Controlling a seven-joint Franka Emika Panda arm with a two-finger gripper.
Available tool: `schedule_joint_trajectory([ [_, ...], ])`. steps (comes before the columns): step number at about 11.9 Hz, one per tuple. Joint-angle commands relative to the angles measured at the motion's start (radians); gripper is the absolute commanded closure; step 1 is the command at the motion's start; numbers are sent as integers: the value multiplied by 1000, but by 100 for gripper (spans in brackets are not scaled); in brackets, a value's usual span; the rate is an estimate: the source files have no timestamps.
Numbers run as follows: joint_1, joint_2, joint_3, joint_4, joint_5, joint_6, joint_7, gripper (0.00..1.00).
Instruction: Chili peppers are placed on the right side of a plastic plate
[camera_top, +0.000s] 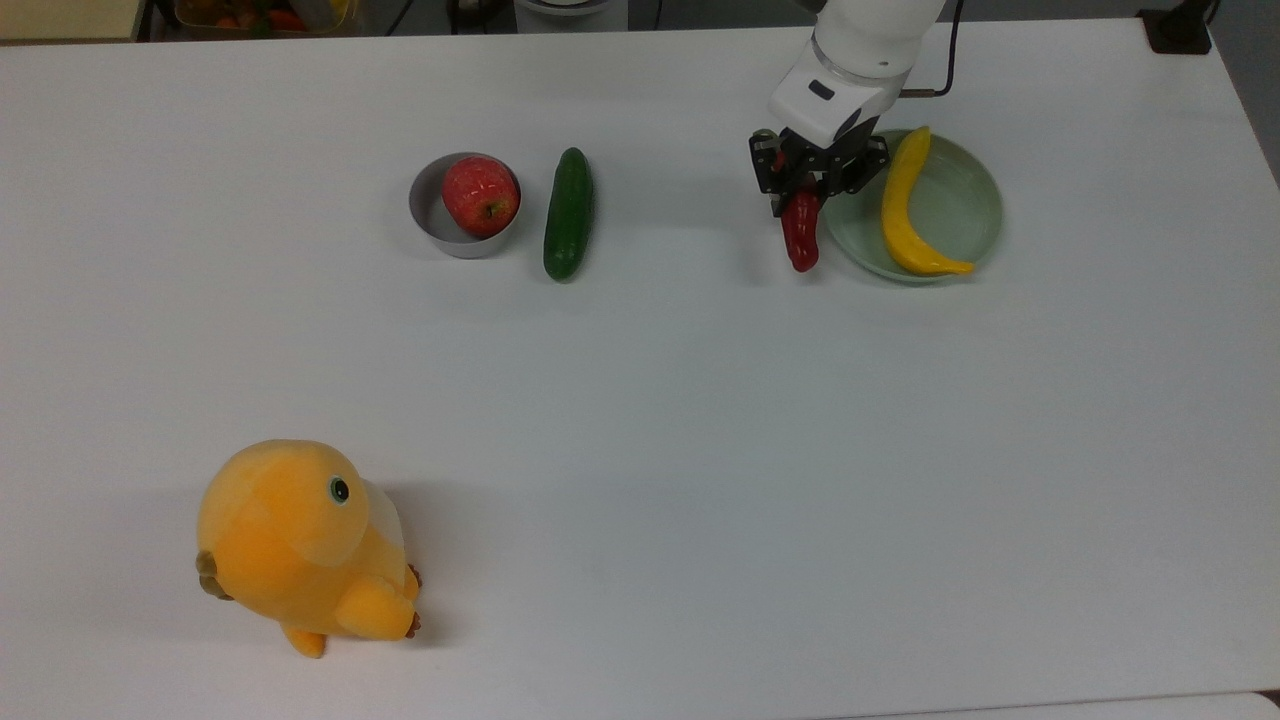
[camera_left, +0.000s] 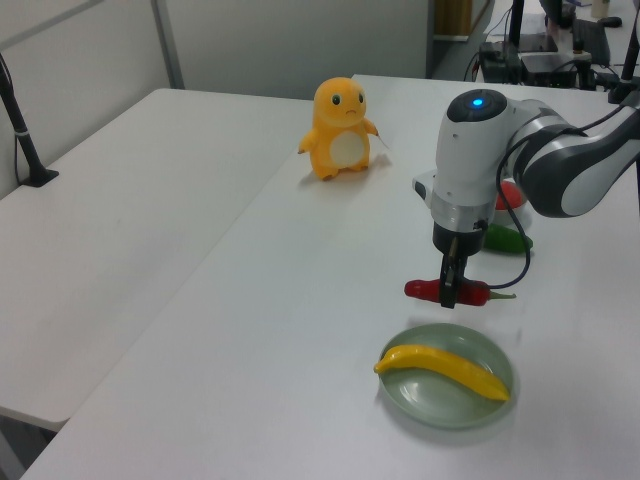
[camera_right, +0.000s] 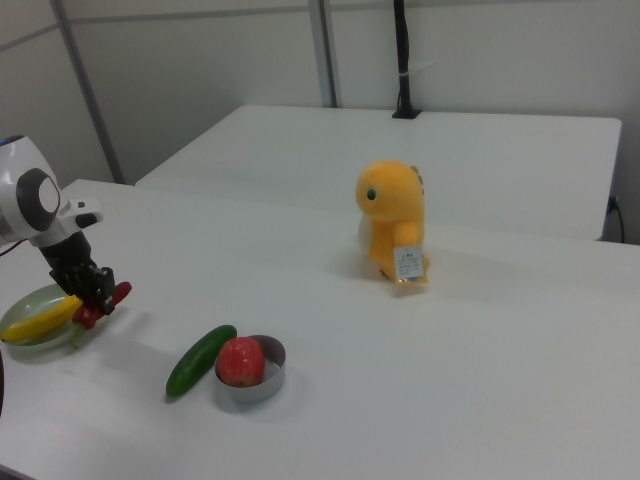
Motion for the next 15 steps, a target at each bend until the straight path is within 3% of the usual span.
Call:
schedule_joint_trajectory([
  [1,-4,-16,5,-20,22,-5,-13,36],
  [2,-6,-16,5,-18,22,-5,-10,12],
  [3,-6,-16,5,-17,22,-5,-6,0],
  [10,-33,-74,5,6,27,-45,-7,0],
  [12,-74,-114,-1,29,106,-73,-13,0],
  [15,-67,-151,-99,66,131,-125,-41,0],
])
